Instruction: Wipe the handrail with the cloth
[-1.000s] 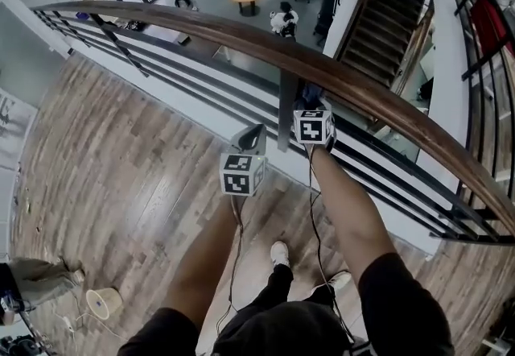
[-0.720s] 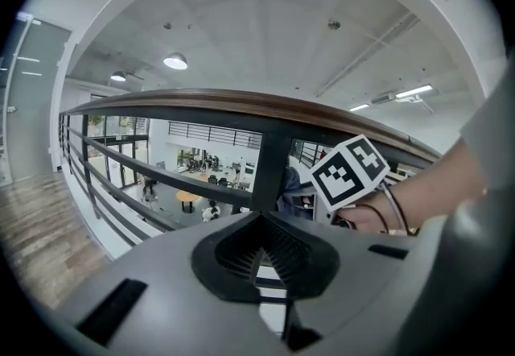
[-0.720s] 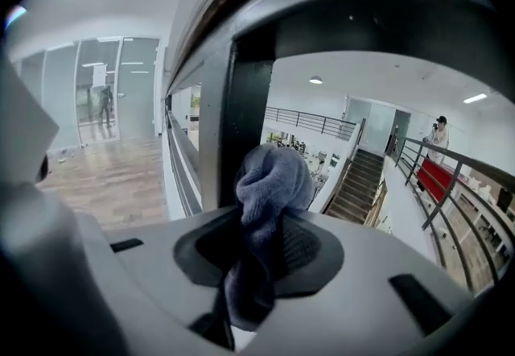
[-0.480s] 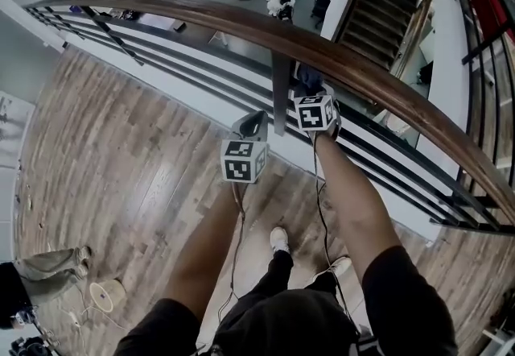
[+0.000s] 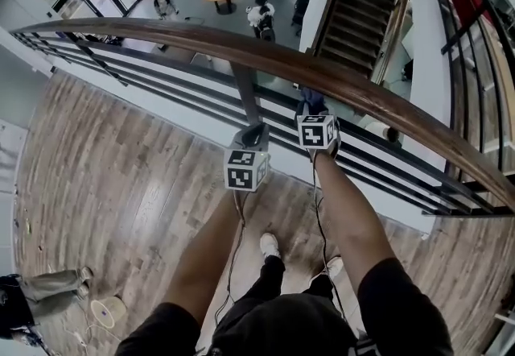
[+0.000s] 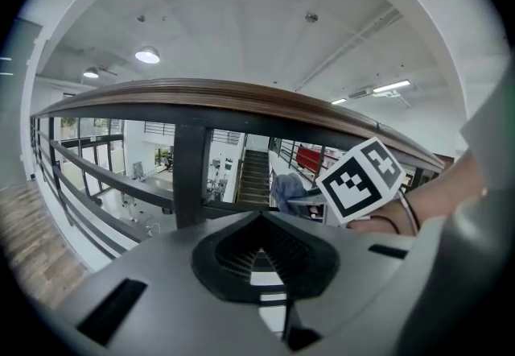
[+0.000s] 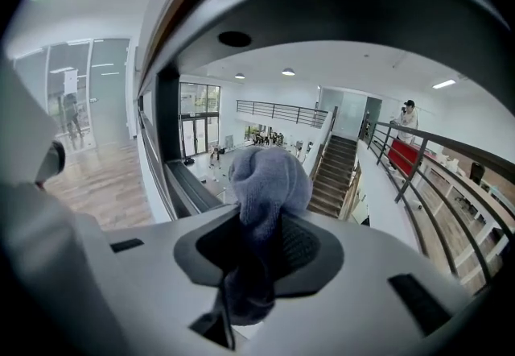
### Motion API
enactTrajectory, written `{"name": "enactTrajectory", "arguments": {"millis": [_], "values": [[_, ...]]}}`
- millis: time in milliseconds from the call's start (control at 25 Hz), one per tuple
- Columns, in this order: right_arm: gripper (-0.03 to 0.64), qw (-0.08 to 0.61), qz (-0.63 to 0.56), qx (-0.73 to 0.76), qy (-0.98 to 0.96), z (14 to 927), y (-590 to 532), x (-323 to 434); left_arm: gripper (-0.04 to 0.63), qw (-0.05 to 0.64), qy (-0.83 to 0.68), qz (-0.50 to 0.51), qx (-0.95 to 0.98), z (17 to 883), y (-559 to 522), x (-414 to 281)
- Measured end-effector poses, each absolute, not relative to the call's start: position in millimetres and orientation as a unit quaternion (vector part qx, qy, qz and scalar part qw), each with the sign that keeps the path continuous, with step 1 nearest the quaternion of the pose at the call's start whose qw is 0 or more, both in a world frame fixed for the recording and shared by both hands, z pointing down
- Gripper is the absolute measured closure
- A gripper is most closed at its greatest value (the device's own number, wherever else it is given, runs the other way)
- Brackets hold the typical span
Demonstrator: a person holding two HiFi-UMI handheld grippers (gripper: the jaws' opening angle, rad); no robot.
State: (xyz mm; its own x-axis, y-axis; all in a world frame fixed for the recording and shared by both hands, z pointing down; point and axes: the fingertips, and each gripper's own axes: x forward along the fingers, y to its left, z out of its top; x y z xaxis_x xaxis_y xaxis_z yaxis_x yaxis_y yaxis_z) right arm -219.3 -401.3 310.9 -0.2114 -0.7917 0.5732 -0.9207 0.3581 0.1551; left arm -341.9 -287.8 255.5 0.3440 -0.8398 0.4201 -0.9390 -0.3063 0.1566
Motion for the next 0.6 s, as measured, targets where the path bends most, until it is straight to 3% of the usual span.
{"name": "enactTrajectory", "arguments": {"millis": [600], "values": [[0.514,0.297,0.118,0.597,-0.736,301,-340,-9,0.597,0.179,-0.509,0.143,0.83,245,-271,-147]]}}
